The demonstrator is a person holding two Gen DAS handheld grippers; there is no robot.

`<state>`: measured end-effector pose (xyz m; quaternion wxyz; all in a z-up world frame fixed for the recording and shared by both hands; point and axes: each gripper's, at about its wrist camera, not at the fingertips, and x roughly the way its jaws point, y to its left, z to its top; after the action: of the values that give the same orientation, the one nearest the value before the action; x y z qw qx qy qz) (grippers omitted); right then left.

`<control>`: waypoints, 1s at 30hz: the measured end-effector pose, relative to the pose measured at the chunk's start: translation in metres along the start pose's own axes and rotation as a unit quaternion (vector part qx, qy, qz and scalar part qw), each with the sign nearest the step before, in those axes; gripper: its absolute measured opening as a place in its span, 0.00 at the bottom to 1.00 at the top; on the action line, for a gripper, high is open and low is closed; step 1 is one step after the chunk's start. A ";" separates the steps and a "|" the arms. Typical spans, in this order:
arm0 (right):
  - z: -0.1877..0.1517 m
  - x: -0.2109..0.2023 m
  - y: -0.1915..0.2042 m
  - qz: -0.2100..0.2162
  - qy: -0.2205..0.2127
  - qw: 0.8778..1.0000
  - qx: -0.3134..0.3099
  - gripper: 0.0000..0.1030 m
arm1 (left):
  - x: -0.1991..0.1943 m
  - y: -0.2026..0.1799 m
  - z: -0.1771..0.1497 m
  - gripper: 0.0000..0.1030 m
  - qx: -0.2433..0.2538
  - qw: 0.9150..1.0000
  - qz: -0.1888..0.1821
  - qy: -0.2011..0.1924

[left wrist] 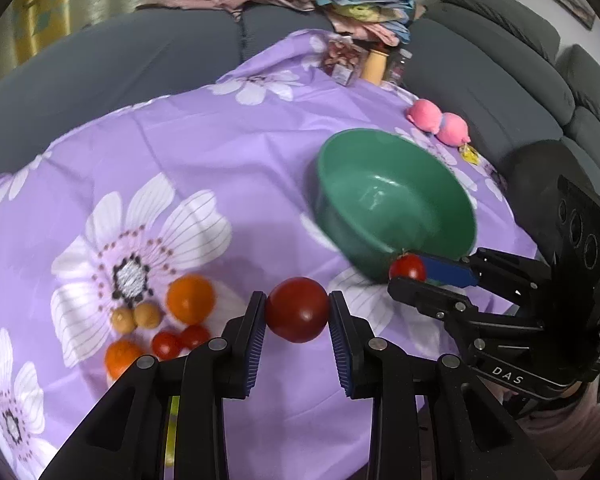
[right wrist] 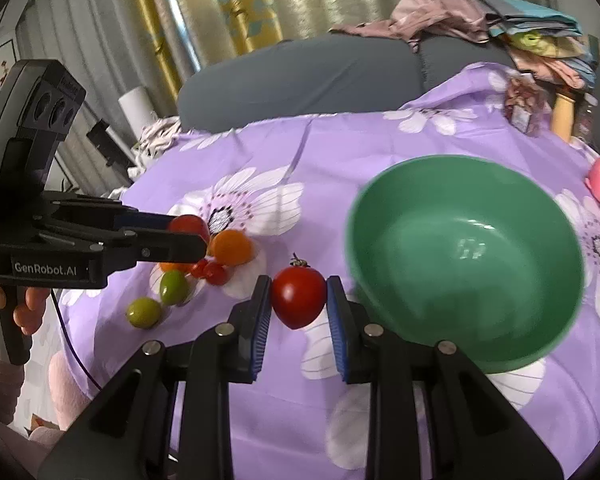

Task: Organize fruits
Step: 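Carry both tomatoes over the green bowl and open both tools to drop them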

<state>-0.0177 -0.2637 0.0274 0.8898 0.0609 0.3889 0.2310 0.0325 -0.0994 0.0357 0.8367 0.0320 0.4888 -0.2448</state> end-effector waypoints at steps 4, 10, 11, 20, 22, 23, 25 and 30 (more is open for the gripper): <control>0.002 -0.011 -0.017 -0.009 -0.017 1.000 0.012 0.27 | 0.006 -0.015 0.012 0.31 0.013 1.000 -0.004 -0.001; 0.001 -0.021 -0.038 -0.017 -0.035 0.999 0.031 0.27 | 0.012 -0.034 0.027 0.31 0.032 0.999 -0.007 -0.002; 0.001 -0.022 -0.040 -0.018 -0.037 0.999 0.034 0.27 | 0.013 -0.037 0.030 0.31 0.034 0.999 -0.008 -0.002; -0.002 -0.026 -0.070 -0.035 -0.046 0.996 0.062 0.27 | 0.040 -0.070 0.056 0.31 0.058 0.998 -0.027 0.005; -0.003 -0.025 -0.077 -0.042 -0.044 0.996 0.067 0.27 | 0.049 -0.077 0.060 0.31 0.069 0.997 -0.015 0.007; -0.002 -0.023 -0.080 -0.044 -0.043 0.996 0.069 0.27 | 0.053 -0.078 0.061 0.31 0.073 0.997 -0.015 0.010; -0.003 -0.021 -0.085 -0.051 -0.039 0.995 0.073 0.27 | 0.061 -0.082 0.064 0.31 0.076 0.997 -0.019 0.019; -0.005 -0.019 -0.091 -0.064 -0.033 0.995 0.074 0.28 | 0.081 -0.089 0.065 0.31 0.086 0.995 -0.014 0.040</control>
<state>0.0009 -0.3531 0.0100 0.9082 0.1092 0.3780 0.1423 0.0777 -0.2271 0.0182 0.8073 0.1062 0.4992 -0.2962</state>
